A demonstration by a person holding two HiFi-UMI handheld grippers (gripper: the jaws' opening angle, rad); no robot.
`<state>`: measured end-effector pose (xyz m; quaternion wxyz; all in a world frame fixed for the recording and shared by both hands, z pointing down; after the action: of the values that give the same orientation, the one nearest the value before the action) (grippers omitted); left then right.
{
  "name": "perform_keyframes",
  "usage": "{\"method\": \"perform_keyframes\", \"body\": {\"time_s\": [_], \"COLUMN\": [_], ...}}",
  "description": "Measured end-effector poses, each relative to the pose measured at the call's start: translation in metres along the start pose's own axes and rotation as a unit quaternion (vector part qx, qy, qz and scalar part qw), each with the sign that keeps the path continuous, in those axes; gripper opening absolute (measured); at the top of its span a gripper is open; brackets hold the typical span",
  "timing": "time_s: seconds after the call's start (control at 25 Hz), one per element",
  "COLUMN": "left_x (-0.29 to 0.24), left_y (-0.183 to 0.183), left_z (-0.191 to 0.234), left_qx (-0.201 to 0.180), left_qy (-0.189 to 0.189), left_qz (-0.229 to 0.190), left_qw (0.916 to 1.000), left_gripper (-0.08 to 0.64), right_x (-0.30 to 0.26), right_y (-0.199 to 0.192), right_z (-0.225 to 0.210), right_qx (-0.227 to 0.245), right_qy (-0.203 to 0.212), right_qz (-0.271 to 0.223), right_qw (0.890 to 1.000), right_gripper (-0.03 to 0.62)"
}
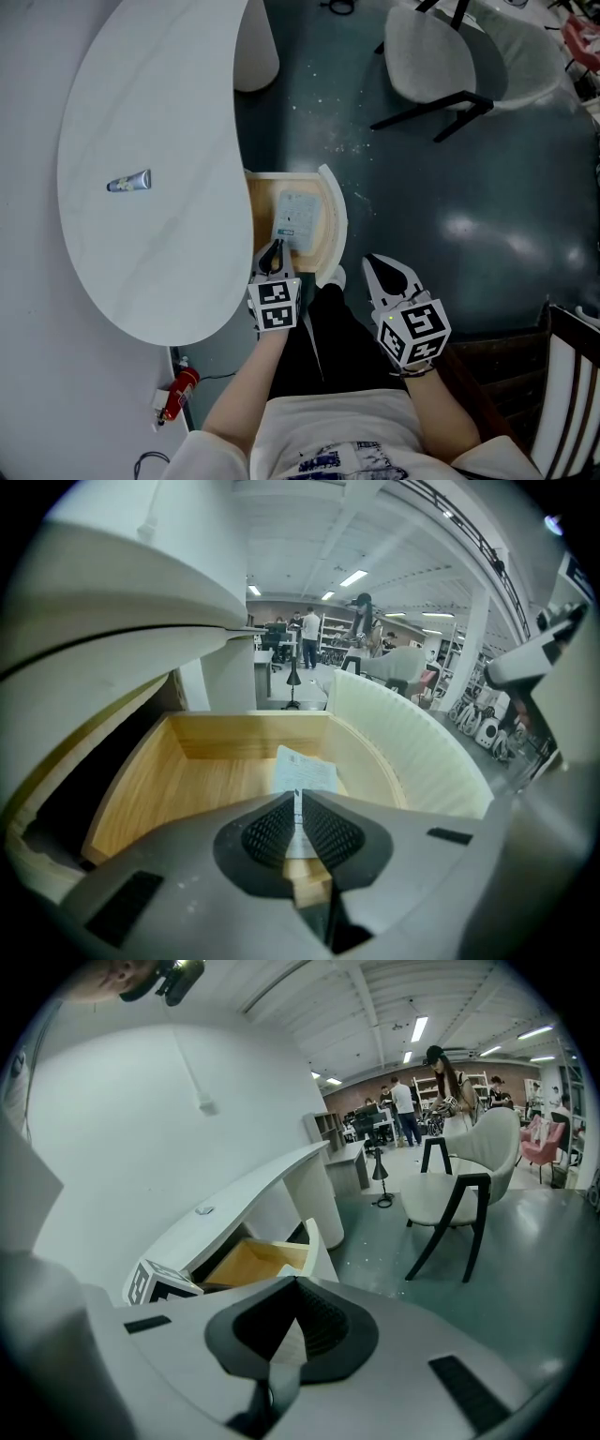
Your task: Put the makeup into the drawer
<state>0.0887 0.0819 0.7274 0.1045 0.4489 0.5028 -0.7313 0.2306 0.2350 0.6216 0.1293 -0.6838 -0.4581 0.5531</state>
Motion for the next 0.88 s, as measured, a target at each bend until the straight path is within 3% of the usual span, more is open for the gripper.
{"method": "perform_keyframes", "body": {"time_s": [0.48,0.88], "left_x": [0.007,0.041], "left_y": [0.001,0.028], "left_z": [-0.01,-0.039], "left_qx": [0.011,0.028], "left_qy": [-0.011,-0.069], "left_qz": [-0.006,-0.038], "left_qw": [0.9999,0.9965], "left_gripper": [0.069,0.069], "right_x": [0.002,0.017], "right_y": [0.0,0.013], "right_z": [0.002,0.016], "right_qx": [0.005,0.01], "right_qy": [0.004,0.001], "right_qz": [-0.003,-0.025], "right_qw": [1.0,1.0], "right_gripper": [0.02,0.02]}}
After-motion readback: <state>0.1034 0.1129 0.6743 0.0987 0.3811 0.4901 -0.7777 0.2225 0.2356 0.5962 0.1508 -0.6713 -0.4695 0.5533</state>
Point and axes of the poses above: the fingertips, and each gripper's own axes: x backward along the fingers, z to its left, y out of its top, the point moved 6 cm from there along x, backward along the fingers, and after that the axes turned 1 degree about x, right-handed, at the moved point
